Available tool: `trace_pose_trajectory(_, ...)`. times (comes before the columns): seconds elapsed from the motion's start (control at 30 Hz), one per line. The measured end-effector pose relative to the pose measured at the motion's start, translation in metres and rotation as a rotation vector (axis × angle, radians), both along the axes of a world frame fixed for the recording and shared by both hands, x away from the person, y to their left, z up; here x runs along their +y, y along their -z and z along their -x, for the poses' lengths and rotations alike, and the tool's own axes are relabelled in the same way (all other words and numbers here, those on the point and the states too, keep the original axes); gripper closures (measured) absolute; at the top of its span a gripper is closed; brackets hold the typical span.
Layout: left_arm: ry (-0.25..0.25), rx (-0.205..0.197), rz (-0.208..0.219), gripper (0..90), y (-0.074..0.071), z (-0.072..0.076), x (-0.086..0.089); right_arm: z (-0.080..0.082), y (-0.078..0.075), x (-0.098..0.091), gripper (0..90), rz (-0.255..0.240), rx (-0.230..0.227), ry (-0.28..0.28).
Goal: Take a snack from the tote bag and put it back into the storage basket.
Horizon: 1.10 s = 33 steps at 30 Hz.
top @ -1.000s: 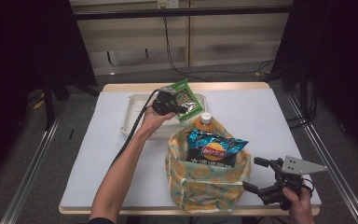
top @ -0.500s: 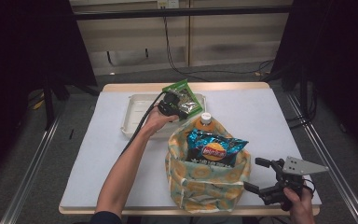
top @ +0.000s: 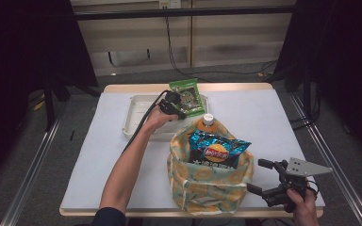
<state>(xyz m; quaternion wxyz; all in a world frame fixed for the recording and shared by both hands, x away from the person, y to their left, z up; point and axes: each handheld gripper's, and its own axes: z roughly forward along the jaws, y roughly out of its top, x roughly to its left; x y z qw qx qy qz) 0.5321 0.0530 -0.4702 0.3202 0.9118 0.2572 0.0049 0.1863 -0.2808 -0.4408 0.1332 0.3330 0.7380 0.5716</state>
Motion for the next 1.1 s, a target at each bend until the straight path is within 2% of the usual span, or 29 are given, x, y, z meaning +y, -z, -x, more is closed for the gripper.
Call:
trace_pose_trajectory(0.03, 0.002, 0.008, -0.009, 90.0, 0.0, -0.003, 0.002, 0.0, 0.0, 0.0, 1.9, -0.001, 0.0, 0.001)
trace_pose_trajectory(0.07, -0.012, 0.008, 0.006, 90.0, 0.0, -0.005, 0.002, 0.0, 0.0, 0.0, 1.9, -0.001, 0.0, 0.001)
trace_pose_trajectory(0.1, -0.008, 0.016, -0.009, 90.0, 0.0, -0.008, 0.003, 0.0, 0.0, 0.0, 1.9, 0.0, -0.002, 0.003)
trace_pose_trajectory(0.13, -0.018, 0.015, 0.004, 90.0, 0.001, -0.009, 0.003, 0.0, 0.0, 0.0, 1.9, -0.002, -0.002, 0.005)
trace_pose_trajectory(0.2, -0.037, 0.009, 0.01, 90.0, 0.002, -0.012, 0.001, 0.0, 0.0, 0.0, 1.9, -0.003, 0.0, 0.006)
trace_pose_trajectory(0.3, -0.047, -0.002, -0.002, 90.0, 0.001, -0.015, -0.001, -0.001, 0.0, 0.0, 1.9, -0.002, 0.003, 0.008)
trace_pose_trajectory(0.4, -0.058, -0.014, 0.025, 89.2, 0.004, -0.017, -0.003, -0.001, 0.0, 0.0, 1.9, 0.0, 0.003, 0.013)
trace_pose_trajectory(0.53, -0.109, -0.032, 0.038, 88.2, 0.005, -0.018, -0.004, -0.001, 0.0, 0.0, 1.9, 0.002, -0.002, 0.014)
trace_pose_trajectory(0.63, -0.087, -0.033, 0.032, 85.2, 0.005, -0.02, -0.002, -0.001, 0.0, 0.001, 2.0, 0.002, -0.003, 0.018)
trace_pose_trajectory(0.7, -0.117, -0.024, 0.075, 82.1, 0.007, -0.018, -0.005, -0.001, 0.0, 0.002, 2.0, 0.004, 0.001, 0.023)
trace_pose_trajectory(0.73, -0.092, -0.03, 0.053, 81.0, 0.006, -0.019, -0.004, -0.001, 0.0, 0.002, 2.0, 0.005, 0.0, 0.024)
trace_pose_trajectory(0.8, -0.103, -0.031, 0.067, 79.4, 0.006, -0.017, -0.005, -0.001, 0.0, 0.001, 2.0, 0.005, 0.001, 0.025)
trace_pose_trajectory(0.87, -0.089, -0.031, 0.07, 76.9, 0.005, -0.017, -0.003, 0.0, -0.001, 0.001, 1.9, 0.001, -0.003, 0.025)
trace_pose_trajectory(0.93, -0.103, -0.021, 0.09, 76.8, 0.004, -0.013, -0.005, 0.0, -0.001, 0.001, 1.9, 0.005, -0.001, 0.024)
trace_pose_trajectory(0.97, -0.087, -0.024, 0.078, 75.7, 0.002, -0.012, -0.004, 0.0, -0.001, 0.001, 2.0, 0.006, 0.0, 0.024)
trace_pose_trajectory(1.03, -0.11, -0.029, 0.113, 74.8, -0.003, -0.008, -0.002, 0.0, -0.001, 0.001, 1.9, 0.01, -0.003, 0.021)
trace_pose_trajectory(1.1, -0.105, -0.033, 0.121, 73.9, -0.005, -0.007, 0.0, 0.0, -0.001, 0.001, 1.9, 0.008, -0.001, 0.023)
